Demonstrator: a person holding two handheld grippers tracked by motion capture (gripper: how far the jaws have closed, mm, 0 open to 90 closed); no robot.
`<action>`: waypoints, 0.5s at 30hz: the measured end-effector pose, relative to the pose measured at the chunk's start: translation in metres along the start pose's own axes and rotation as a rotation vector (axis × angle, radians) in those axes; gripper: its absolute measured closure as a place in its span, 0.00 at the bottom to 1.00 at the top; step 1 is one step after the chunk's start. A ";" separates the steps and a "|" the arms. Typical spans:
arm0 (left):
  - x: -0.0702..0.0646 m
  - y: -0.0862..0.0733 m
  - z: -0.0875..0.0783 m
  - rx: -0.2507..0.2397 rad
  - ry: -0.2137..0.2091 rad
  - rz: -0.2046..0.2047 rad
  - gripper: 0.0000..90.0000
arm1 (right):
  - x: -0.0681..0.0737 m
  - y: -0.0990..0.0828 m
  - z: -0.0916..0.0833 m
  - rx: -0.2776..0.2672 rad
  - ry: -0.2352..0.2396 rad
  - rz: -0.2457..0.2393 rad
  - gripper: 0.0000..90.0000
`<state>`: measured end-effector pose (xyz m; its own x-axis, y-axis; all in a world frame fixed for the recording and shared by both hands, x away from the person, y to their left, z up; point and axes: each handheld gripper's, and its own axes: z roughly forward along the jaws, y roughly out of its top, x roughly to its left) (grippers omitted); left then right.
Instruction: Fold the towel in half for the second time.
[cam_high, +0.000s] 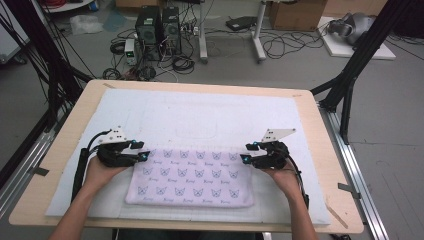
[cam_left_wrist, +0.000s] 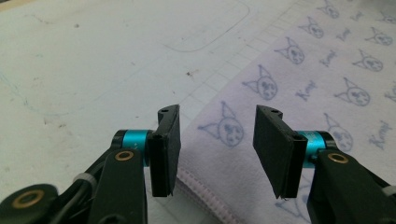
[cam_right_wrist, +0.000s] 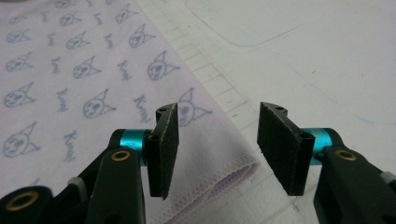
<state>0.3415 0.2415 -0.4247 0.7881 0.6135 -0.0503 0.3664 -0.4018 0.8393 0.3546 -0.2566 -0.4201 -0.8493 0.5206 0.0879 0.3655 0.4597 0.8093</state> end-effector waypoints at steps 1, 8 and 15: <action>0.000 0.000 0.000 0.000 0.000 0.000 0.57 | 0.000 0.000 0.000 0.000 0.000 0.000 0.53; -0.003 -0.006 0.012 0.091 0.018 0.024 0.55 | 0.002 -0.007 0.011 0.054 -0.003 0.006 0.52; -0.005 -0.007 0.016 0.122 0.017 0.025 0.51 | 0.003 -0.010 0.014 0.092 -0.008 0.010 0.51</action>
<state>0.3425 0.2308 -0.4392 0.7895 0.6135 -0.0201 0.4050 -0.4961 0.7680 0.3530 -0.2497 -0.4361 -0.8427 0.5307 0.0909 0.4076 0.5185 0.7517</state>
